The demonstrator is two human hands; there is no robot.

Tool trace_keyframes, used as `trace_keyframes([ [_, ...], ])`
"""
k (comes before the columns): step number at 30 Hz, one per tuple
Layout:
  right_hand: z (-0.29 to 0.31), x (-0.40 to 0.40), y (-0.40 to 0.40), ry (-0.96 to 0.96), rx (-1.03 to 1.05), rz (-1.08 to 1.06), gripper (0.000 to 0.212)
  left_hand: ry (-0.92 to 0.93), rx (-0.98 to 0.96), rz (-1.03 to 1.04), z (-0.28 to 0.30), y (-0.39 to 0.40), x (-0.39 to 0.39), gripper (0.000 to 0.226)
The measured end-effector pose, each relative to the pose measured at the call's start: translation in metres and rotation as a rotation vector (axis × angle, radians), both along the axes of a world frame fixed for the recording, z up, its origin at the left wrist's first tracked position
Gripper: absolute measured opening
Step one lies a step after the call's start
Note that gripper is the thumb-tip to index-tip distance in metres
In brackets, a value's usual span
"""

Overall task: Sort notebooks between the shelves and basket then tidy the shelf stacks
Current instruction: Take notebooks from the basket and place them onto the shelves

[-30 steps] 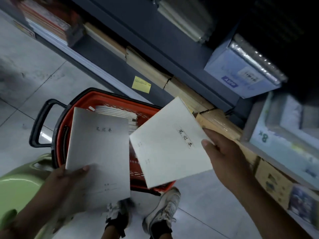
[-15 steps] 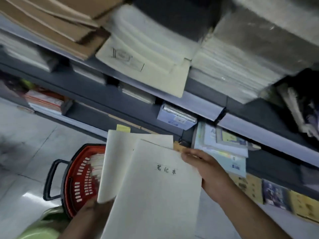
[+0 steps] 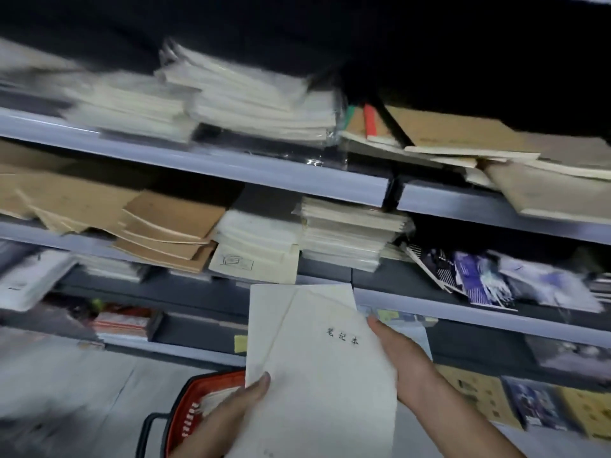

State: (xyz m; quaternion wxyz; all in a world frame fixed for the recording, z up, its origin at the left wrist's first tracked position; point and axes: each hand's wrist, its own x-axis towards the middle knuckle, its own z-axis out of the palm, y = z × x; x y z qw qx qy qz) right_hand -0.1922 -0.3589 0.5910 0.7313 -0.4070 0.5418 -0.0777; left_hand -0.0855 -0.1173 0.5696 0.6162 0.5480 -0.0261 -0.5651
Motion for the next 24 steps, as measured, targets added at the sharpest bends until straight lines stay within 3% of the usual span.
trace_keyframes([
  [1,0.006,0.002,-0.001,-0.05,0.016,0.008,0.041,-0.025,0.019,0.048,0.012,-0.002,-0.003,0.043],
  [3,0.018,0.001,-0.002,-0.155,0.065,0.072,0.041,-0.047,0.086,0.048,0.024,-0.004,0.002,0.067],
  [7,0.027,-0.012,0.016,-0.283,0.061,0.364,0.032,-0.18,0.133,0.164,0.036,-0.004,0.014,0.032],
  [10,0.007,-0.021,0.037,-0.225,-0.064,0.558,0.055,-0.26,0.203,0.201,0.04,-0.004,0.025,0.032],
  [12,-0.011,-0.021,0.046,-0.209,-0.086,0.543,0.05,-0.254,0.186,0.239,0.036,-0.001,0.03,0.047],
  [16,-0.027,-0.002,0.056,-0.151,-0.16,0.368,0.042,-0.019,0.168,0.281,0.024,0.007,0.027,0.045],
  [20,-0.027,0.017,0.073,-0.14,-0.227,0.28,0.045,0.11,0.266,0.319,0.004,0.02,0.038,0.086],
  [24,-0.028,0.041,0.101,-0.152,-0.18,0.175,0.045,0.099,0.291,0.195,0.006,0.037,0.077,0.061],
])
